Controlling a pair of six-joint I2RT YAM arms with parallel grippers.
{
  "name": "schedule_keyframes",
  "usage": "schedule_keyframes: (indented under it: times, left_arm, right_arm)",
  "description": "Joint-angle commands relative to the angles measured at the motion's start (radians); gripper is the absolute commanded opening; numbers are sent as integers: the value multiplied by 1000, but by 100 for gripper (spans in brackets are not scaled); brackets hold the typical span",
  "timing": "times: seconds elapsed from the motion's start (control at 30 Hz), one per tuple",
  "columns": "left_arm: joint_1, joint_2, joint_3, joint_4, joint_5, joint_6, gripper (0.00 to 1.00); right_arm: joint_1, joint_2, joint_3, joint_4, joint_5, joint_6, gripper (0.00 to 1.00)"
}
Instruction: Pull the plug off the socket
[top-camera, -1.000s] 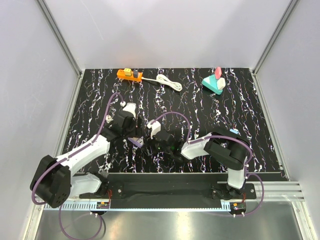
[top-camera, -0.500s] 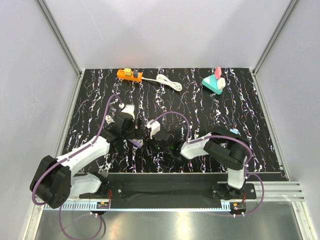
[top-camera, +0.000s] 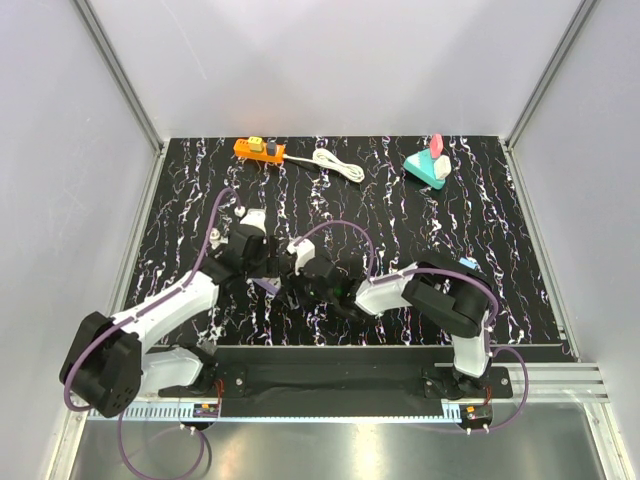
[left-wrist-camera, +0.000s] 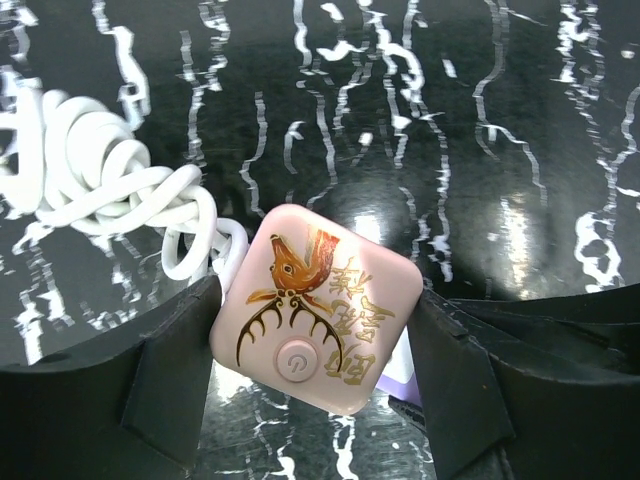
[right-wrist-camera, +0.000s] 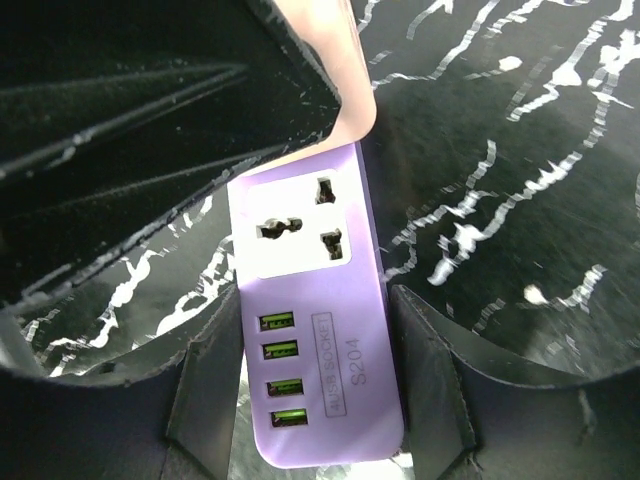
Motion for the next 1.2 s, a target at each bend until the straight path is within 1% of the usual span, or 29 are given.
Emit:
schedule_keyframes:
  times: [0.0, 0.07, 0.17, 0.27, 0.33, 0.4, 0.5, 0.6, 0.63, 0.67, 0.77, 0.83, 0.9, 0.93, 0.97, 1.0, 1.03, 1.13, 1.17]
  left_arm:
    - [-18, -75, 40, -5, 19, -116, 0]
    - [-24, -148, 26, 6, -13, -151, 0]
    - [-25, -251, -11, 63, -47, -183, 0]
    - [-25, -311, -14, 80, -76, -202, 0]
    - [-22, -308, 9, 83, -72, -202, 0]
    - [-25, -273, 46, 74, -52, -205, 0]
    - [-27, -239, 61, 86, -16, -223, 0]
    - [-27, -215, 68, 77, -13, -222, 0]
    - [-28, -212, 63, 71, -12, -226, 0]
    - [-27, -216, 51, 77, -3, -267, 0]
    - [-25, -262, -24, 138, 43, -352, 0]
    - [-25, -262, -46, 150, 47, -348, 0]
    - [-27, -239, -41, 129, 50, -322, 0]
    - [-27, -236, -47, 132, 56, -317, 0]
    - [-28, -235, -54, 143, 62, -311, 0]
    - [-28, -235, -70, 149, 63, -309, 0]
    - [-28, -236, -78, 153, 65, -308, 0]
    - [-28, -242, -103, 160, 51, -297, 0]
    - [-30, -242, -113, 163, 48, -292, 0]
  right_arm:
    - [14, 105, 29, -170, -31, 94, 0]
    - [15, 133, 65, -224, -18, 112, 0]
    - [17, 150, 88, -259, 2, 129, 0]
    - [22, 158, 97, -273, 3, 123, 0]
    - [32, 164, 106, -282, 8, 120, 0]
    - [34, 167, 111, -291, 15, 120, 0]
    - [34, 178, 121, -302, 15, 119, 0]
    - [34, 190, 137, -325, 17, 120, 0]
    - [34, 199, 147, -331, 19, 120, 0]
    - [34, 204, 154, -348, 26, 123, 0]
    - [34, 216, 169, -362, 17, 122, 0]
    - [34, 198, 154, -350, 0, 109, 0]
    - [34, 162, 116, -313, 6, 108, 1]
    - [32, 149, 99, -302, 9, 105, 19]
    - [32, 135, 83, -270, 6, 105, 33]
    - [32, 104, 54, -253, 2, 102, 39]
    - [32, 90, 40, -238, -1, 97, 50]
    - [32, 26, -23, -157, -1, 85, 71]
    - [31, 11, -49, -144, 0, 82, 72]
